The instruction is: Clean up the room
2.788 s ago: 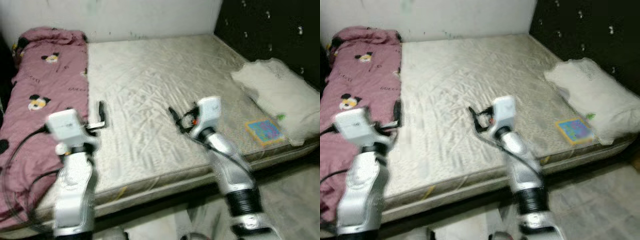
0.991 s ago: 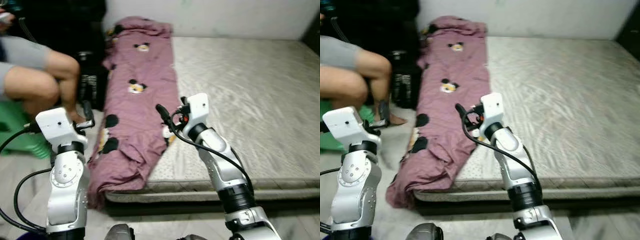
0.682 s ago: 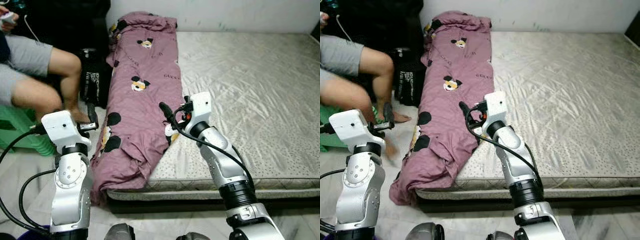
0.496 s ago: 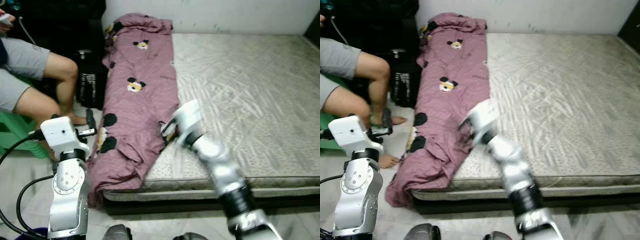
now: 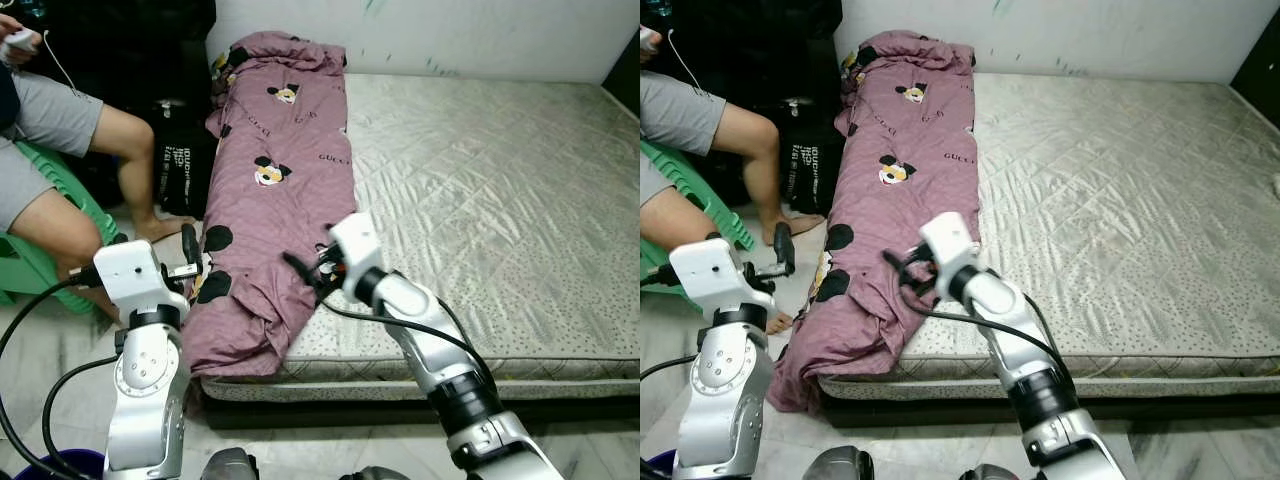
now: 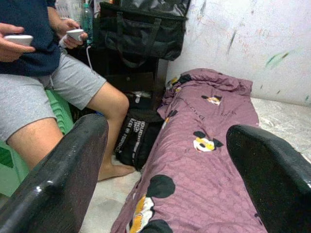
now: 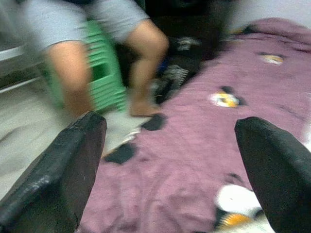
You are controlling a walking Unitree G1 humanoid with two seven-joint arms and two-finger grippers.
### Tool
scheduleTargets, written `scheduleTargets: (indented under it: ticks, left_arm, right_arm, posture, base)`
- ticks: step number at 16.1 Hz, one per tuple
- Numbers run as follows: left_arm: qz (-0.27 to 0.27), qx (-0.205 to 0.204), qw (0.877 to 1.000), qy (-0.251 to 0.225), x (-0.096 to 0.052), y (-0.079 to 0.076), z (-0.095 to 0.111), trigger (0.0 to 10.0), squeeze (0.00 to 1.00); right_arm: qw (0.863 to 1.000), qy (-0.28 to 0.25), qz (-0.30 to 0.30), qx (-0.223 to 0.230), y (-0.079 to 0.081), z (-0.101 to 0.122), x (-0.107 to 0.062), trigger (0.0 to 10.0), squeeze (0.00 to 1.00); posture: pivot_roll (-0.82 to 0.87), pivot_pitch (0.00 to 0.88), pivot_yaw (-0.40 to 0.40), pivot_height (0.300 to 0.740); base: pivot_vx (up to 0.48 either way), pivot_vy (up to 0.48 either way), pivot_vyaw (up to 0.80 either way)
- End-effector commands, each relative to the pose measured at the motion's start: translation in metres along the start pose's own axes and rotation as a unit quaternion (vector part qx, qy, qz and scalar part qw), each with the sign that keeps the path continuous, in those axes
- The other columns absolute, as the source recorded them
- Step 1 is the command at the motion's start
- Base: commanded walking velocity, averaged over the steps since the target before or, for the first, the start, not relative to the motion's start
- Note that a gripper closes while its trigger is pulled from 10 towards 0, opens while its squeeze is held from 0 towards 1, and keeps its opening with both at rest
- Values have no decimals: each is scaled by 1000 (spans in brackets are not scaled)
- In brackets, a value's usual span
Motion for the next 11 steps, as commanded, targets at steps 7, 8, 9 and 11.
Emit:
scheduleTargets:
  ticks: [7, 8, 9, 11]
  left_arm:
    - [82, 61, 995, 20, -18, 49, -25, 10000, 0]
    - [80, 57, 995, 20, -22, 49, -26, 10000, 0]
    - [87, 63, 994, 21, -28, 54, -26, 10000, 0]
    - [95, 65, 993, 26, -41, 63, -25, 10000, 0]
  right_arm:
    - [960, -86, -266, 31, -113, 17, -55, 10000, 0]
    - [956, -100, -274, 30, -115, 17, -62, 10000, 0]
    - [956, -109, -273, 15, -114, 18, -73, 10000, 0]
    - [956, -115, -267, 24, -109, 16, -90, 10000, 0]
  posture:
    - [12, 16, -20, 740]
    - [15, 17, -20, 740]
    - [17, 21, -19, 740]
    - [14, 23, -16, 740]
  base:
    - [0, 0, 0]
    - [0, 0, 0]
    - [0, 0, 0]
    - [0, 0, 0]
Point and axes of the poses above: a point about 5 cm out from each wrist's last joint towards the gripper, its own x axis pointing out of the wrist towards the gripper, its own z axis along the axis of the wrist's last joint, y = z × x, the point moved 5 cm from there along x, pointing out of the wrist towards the gripper, and after that the axes turned 5 degrees about x, right-handed, at the moved point
